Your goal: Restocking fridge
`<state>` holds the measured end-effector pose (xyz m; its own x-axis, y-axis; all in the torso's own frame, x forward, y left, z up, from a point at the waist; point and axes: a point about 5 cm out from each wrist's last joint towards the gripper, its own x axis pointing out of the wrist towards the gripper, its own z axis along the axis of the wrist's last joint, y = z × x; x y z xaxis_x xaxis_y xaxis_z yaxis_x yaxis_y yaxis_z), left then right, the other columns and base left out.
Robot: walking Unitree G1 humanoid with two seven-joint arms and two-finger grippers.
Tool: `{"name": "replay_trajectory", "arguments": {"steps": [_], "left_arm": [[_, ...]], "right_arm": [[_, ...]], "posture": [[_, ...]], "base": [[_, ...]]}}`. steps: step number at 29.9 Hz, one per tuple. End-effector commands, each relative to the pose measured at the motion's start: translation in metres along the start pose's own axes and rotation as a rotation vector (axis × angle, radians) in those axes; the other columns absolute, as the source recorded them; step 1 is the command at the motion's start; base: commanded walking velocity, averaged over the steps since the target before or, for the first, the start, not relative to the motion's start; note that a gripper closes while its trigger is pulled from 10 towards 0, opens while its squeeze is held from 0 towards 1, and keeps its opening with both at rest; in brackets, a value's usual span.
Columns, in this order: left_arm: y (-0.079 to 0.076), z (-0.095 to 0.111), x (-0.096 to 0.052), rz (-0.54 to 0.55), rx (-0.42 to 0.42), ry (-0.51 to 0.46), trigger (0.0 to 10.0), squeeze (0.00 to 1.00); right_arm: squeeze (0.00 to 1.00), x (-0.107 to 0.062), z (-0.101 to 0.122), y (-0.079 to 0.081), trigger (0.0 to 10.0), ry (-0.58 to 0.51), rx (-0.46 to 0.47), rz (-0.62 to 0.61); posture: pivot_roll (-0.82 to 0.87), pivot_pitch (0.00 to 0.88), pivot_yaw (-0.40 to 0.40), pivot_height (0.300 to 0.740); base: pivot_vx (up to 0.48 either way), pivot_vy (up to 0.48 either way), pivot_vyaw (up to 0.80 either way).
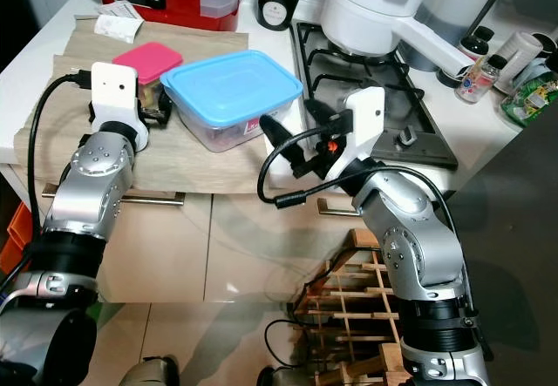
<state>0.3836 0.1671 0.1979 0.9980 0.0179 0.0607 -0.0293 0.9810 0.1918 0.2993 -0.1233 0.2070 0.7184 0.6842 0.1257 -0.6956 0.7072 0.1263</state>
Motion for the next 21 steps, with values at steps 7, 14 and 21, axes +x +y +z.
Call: {"name": "replay_trajectory", "arguments": {"steps": [7, 14, 21], "left_arm": [[-0.025, -0.005, 0.01, -0.12, -0.012, 0.01, 10.0, 0.0], [-0.03, 0.0, 0.013, -0.208, -0.007, -0.048, 0.0, 0.0], [-0.03, -0.003, 0.012, -0.226, -0.093, -0.071, 0.0, 0.0]], "right_arm": [[0.0, -0.003, -0.001, -0.001, 10.0, 0.033, 0.037, 0.019], [0.0, -0.004, -0.005, 0.001, 10.0, 0.059, 0.039, 0.031], [0.0, -0.005, -0.007, 0.003, 10.0, 0.074, 0.046, 0.037]], "posture": [[-0.04, 0.037, -0.176, 0.74], [-0.05, 0.044, -0.171, 0.74], [-0.06, 0.05, -0.179, 0.74]], "base": [[0.0, 0.0, 0.0], [0.0, 0.0, 0.0], [0.0, 0.0, 0.0]]}}
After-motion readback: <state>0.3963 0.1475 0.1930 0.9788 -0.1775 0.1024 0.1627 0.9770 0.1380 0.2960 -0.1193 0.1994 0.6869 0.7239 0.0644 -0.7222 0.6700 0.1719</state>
